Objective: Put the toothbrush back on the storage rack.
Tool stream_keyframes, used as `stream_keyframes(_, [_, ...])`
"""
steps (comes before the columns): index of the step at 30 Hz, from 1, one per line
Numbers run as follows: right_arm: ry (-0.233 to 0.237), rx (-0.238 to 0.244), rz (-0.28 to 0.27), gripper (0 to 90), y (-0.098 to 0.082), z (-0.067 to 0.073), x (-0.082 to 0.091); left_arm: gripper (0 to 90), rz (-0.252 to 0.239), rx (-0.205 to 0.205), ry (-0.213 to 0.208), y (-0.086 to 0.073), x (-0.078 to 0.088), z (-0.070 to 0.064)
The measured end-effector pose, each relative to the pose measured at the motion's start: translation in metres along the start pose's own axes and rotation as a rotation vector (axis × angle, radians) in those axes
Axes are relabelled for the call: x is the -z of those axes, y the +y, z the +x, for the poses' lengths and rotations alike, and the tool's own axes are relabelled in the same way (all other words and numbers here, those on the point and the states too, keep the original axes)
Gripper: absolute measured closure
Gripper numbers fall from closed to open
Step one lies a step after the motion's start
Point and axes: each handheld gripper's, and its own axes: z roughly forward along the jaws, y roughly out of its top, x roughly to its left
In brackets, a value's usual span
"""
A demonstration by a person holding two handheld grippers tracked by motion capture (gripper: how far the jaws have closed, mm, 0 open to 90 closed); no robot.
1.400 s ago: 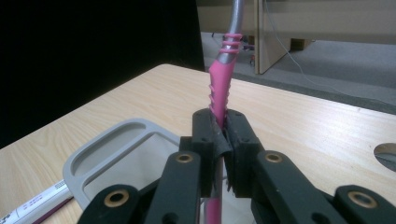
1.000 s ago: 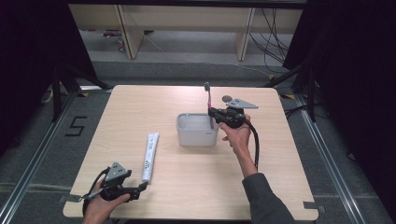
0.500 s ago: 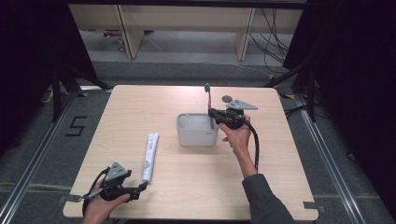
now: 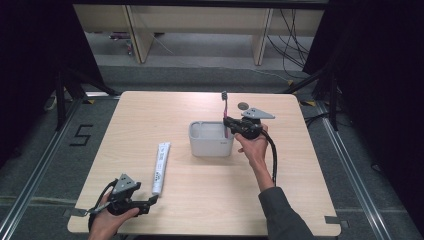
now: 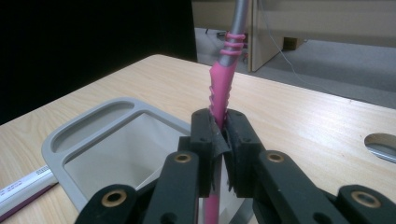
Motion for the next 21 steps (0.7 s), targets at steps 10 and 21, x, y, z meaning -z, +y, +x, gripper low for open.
stream_keyframes(10, [-0.008, 0.007, 0.011, 82.6, -0.0018, -0.0012, 0.0007, 19.1, 0.007, -0.01, -0.004, 0.0003, 0.0002, 0.0004])
stream_keyframes(21, [-0.035, -0.024, 0.012, 57.4, -0.002, 0.0026, 0.0007, 19.0, 0.001, -0.009, -0.001, 0.0001, 0.0001, 0.0003])
